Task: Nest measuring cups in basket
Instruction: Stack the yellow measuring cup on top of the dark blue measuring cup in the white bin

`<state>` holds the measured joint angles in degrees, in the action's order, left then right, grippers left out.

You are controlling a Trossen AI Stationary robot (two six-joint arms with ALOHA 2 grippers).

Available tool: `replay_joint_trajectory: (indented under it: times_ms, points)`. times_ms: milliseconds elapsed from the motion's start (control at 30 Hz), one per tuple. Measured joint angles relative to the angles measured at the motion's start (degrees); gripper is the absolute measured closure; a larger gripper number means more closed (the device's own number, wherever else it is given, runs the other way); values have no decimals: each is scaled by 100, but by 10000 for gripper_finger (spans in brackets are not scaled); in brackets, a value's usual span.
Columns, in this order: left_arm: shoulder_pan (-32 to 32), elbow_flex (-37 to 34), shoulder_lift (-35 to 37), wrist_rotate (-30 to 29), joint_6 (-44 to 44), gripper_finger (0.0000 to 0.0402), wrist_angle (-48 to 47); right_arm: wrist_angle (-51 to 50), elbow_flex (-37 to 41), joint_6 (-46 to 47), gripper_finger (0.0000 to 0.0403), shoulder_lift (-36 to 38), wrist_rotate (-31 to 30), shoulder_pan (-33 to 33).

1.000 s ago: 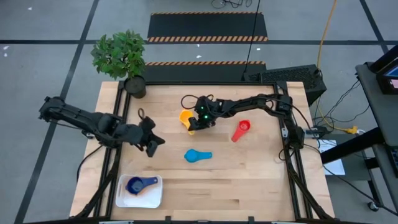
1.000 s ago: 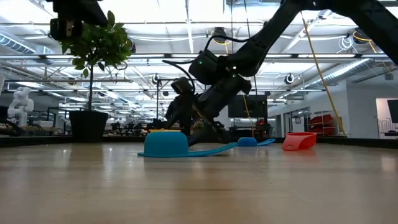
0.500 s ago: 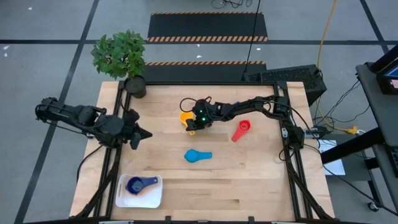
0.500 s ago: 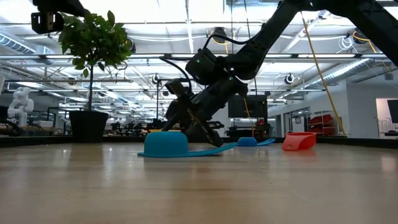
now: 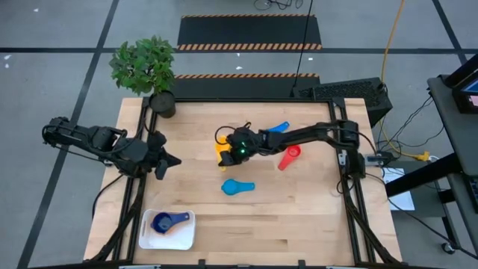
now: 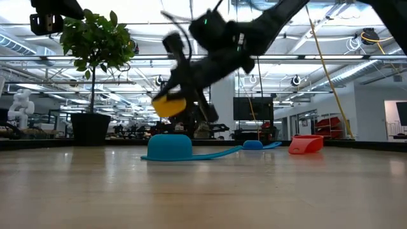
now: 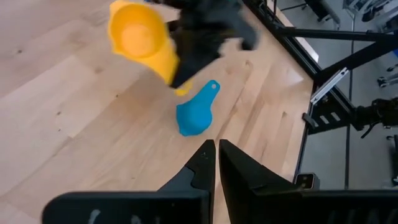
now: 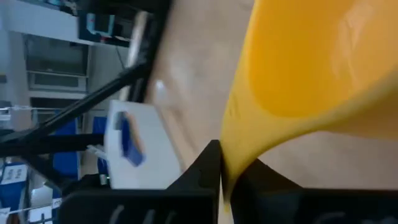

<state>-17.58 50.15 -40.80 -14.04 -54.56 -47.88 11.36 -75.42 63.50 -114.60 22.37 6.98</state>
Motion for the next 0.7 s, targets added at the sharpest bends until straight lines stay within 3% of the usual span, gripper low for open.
replay_joint_trajectory:
  times_ms: [433,600,700]
  points:
    - [-2,0,0,88,262,378,-844,-419,-7,984,402,1031,-1626,-1185]
    - [-35,-1,0,570,378,378,-1061,-415,-7,1547,402,1204,-2239,-1701]
    - [-141,-1,0,692,391,378,-1143,-314,-7,1926,402,1194,-2229,-1953]
